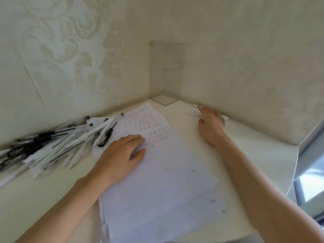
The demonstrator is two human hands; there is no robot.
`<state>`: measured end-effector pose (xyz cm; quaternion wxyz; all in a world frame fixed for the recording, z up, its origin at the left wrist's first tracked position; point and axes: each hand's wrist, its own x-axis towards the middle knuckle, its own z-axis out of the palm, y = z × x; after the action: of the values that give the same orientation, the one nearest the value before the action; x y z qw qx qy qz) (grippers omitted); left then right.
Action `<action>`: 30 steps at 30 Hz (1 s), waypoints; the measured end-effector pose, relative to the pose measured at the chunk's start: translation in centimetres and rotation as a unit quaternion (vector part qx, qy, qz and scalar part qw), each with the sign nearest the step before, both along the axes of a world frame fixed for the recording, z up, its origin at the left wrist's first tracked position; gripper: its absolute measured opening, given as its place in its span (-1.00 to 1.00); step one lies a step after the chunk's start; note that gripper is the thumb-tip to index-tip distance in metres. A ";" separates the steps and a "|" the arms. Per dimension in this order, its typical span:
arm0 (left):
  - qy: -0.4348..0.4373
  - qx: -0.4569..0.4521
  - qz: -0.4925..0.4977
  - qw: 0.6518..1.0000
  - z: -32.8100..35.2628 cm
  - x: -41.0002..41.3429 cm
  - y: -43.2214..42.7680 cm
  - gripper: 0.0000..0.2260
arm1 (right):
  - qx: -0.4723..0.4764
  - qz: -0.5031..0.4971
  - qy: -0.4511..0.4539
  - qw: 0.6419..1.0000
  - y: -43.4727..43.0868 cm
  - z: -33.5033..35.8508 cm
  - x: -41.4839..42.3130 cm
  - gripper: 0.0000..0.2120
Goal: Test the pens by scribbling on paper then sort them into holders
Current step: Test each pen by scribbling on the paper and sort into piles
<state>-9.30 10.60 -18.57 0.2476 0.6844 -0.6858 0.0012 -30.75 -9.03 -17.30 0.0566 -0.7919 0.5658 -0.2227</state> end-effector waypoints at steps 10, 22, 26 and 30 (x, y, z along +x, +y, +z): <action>0.002 0.017 0.000 1.000 -0.3 0.0 -0.2 -0.33 | -0.039 -0.012 0.026 0.999 -0.5 -0.9 0.0 -0.78; 0.021 0.019 0.002 1.000 0.1 0.0 0.0 -0.46 | -0.183 0.170 -0.111 0.962 5.8 2.7 4.4 -0.40; 0.022 0.024 0.003 0.999 0.2 0.0 0.1 -0.48 | -0.196 0.162 -0.041 0.966 6.1 1.4 5.2 -0.43; 0.023 0.024 0.003 0.999 0.2 0.0 0.1 -0.49 | -0.214 0.191 -0.045 0.957 6.2 0.9 5.5 -0.47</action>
<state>-9.33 10.67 -18.37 0.2467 0.6922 -0.6775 -0.0297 -25.27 -2.82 -16.41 -0.0473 -0.8682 0.3398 -0.3585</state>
